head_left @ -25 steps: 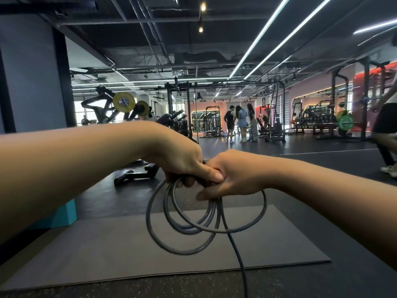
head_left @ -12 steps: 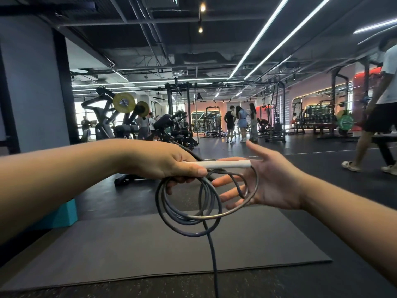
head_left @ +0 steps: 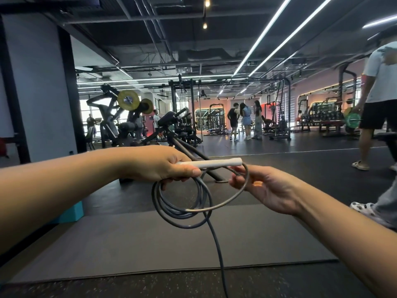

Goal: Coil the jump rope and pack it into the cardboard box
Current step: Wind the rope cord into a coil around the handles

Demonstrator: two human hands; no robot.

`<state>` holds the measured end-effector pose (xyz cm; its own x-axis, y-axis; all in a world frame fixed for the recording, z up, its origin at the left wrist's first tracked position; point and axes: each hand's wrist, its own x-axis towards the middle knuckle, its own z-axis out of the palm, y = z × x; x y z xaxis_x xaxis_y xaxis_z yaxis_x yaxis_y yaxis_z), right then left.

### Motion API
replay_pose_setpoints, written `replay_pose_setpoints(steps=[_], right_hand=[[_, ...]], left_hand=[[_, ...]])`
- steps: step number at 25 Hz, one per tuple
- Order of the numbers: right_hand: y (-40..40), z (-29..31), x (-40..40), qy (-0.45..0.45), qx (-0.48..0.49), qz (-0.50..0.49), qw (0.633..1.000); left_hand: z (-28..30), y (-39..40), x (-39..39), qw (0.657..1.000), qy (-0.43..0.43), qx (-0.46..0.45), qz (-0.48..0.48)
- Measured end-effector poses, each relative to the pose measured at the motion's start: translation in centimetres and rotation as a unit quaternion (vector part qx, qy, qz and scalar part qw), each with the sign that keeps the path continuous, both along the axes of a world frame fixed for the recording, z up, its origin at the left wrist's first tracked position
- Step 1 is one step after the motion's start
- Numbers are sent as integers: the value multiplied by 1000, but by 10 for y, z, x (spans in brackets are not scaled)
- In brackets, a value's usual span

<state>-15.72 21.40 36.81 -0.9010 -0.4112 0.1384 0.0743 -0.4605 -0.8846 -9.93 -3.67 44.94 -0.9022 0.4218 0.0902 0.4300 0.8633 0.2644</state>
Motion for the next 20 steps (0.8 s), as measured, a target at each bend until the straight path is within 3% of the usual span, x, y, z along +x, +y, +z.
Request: replay_pose_setpoints(steps=[3,6,10,20], right_hand=[[-6,-16,-2,-44,-23,27,998],[-25,-35,3,0,23,111,994],[-47,-31,15,55,-12,194,979],[-47,-8,11,141,72,137,978]], left_hand=[[1,-5,1,999,9,31,-6],[-3,0,2,997,-1,69,-34],[-6,9,-1,997,-16,59,-49],[5,4,-6,999,24,8,-37]])
